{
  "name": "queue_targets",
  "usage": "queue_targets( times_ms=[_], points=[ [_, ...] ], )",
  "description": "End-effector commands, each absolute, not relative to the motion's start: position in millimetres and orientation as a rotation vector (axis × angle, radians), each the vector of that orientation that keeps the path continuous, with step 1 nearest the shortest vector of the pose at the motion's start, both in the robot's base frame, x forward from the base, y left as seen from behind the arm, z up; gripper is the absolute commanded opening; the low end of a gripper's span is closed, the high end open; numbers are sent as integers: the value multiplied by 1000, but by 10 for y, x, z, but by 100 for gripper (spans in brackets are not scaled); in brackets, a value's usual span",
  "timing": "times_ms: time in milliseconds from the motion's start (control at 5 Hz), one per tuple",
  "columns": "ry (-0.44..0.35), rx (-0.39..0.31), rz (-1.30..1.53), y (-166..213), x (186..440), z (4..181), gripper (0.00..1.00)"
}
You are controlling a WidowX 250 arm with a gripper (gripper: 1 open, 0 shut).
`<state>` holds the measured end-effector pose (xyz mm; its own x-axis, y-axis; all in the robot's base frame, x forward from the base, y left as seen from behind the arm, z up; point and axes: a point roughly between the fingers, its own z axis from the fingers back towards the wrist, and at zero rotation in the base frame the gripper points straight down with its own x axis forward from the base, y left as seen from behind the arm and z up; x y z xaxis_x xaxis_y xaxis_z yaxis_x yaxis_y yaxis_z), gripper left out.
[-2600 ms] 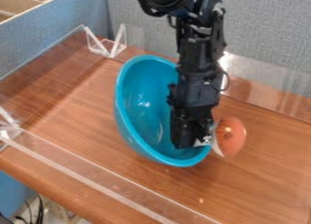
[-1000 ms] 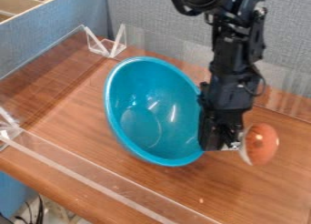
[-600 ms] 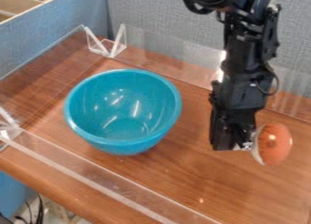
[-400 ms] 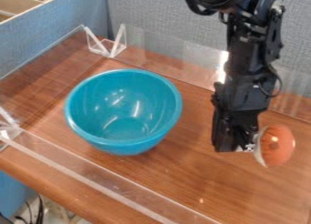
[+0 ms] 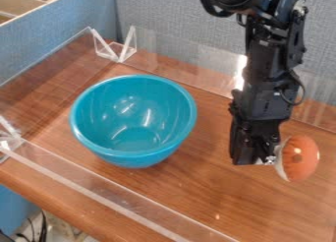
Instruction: Remove the mushroom from inside the blue bowl and put it on the table
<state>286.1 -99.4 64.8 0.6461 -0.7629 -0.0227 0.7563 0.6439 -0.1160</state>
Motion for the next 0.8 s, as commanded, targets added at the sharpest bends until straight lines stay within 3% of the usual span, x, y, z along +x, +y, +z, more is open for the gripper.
queue_targets(
  times_ms=[0, 600],
  points=[
    [35, -99, -870, -973, 2905, 737, 0],
    [46, -110, -862, -924, 2899, 705, 0]
  ],
)
